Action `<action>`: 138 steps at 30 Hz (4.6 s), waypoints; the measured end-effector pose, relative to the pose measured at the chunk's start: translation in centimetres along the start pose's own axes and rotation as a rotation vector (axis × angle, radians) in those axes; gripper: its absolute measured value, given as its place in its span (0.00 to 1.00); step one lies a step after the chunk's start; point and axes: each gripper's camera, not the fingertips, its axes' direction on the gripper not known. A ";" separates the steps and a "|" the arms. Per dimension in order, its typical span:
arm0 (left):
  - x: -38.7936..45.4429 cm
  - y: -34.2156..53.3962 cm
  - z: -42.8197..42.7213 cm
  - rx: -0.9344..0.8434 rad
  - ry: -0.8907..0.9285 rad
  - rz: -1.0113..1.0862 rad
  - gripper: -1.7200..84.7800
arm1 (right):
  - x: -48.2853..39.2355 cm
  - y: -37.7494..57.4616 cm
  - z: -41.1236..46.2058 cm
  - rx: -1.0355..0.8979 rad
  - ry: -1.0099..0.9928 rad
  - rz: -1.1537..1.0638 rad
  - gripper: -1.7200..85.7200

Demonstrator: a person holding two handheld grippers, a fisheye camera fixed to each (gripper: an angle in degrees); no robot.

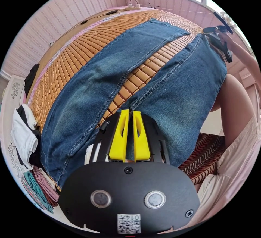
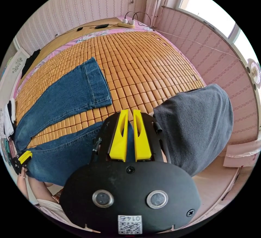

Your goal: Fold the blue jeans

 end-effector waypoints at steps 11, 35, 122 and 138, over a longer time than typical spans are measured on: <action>-9.7 0.8 -1.7 0.129 -0.023 -0.296 0.02 | -9.2 -3.7 6.8 -0.128 -0.005 -0.244 0.01; -20.6 38.7 -7.9 0.246 0.005 -1.189 0.09 | 11.2 13.9 -2.6 -0.066 -0.211 0.167 0.16; -3.0 -14.0 -3.5 -0.040 0.064 0.147 0.10 | 2.9 -0.1 6.9 -0.166 -0.134 -0.076 0.11; -3.9 -14.4 -6.3 0.017 0.031 0.106 0.01 | 4.4 -3.3 1.6 -0.110 -0.159 -0.155 0.04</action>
